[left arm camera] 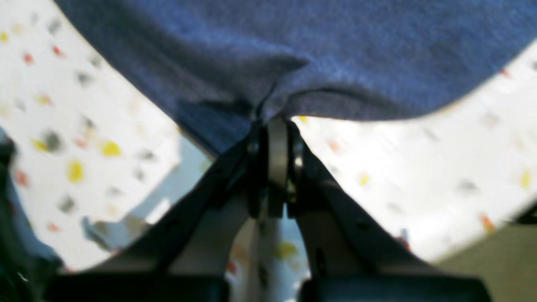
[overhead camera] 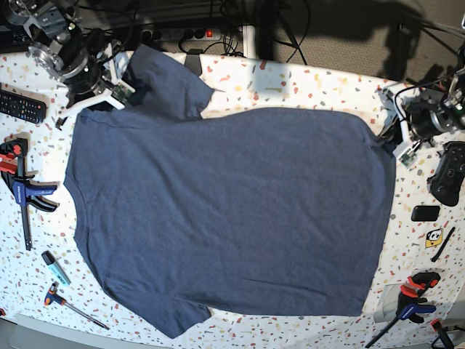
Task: Fold the T-shirt properly
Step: 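Pull the shirt edge with both grippers toward the robot to straighten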
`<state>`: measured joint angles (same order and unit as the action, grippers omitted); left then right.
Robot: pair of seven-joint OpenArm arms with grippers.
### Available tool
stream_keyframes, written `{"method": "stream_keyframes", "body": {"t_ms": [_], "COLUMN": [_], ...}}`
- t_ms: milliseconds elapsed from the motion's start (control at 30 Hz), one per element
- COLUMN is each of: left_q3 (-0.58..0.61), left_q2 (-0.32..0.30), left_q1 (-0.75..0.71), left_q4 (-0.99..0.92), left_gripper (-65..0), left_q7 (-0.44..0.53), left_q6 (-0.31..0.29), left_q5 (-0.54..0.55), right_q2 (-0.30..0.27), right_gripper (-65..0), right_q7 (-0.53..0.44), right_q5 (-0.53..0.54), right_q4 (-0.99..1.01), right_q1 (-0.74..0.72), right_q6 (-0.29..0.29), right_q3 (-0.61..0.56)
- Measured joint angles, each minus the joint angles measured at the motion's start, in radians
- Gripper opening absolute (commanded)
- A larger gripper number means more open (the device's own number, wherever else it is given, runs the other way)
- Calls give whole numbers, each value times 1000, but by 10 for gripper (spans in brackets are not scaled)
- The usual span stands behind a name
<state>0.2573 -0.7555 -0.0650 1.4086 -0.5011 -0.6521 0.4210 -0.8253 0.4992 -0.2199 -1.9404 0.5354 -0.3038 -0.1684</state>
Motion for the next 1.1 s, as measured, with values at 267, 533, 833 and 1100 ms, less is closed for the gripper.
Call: {"method": "stream_keyframes", "body": {"t_ms": [267, 533, 833, 1100], "left_q3": [-12, -185, -409, -441], "left_q2": [-28, -26, -23, -23], "left_q1": [-150, -381, -551, -581], "left_q4": [146, 340, 438, 449], "left_gripper": [-650, -650, -650, -650], "left_q7": [-3, -41, -25, 43], "left_q6": [190, 255, 254, 253], "left_q5": [-72, -139, -140, -167], "right_q2": [0, 0, 0, -1], "right_gripper": [-650, -650, -650, -650], "right_q7": [-40, -41, -23, -11], "right_q5": [2, -4, -2, -6], "right_q4": [-46, -101, -174, -209], "right_q1": [188, 283, 357, 366], "right_q6": [7, 69, 86, 129], "right_q3": [115, 116, 116, 116]}}
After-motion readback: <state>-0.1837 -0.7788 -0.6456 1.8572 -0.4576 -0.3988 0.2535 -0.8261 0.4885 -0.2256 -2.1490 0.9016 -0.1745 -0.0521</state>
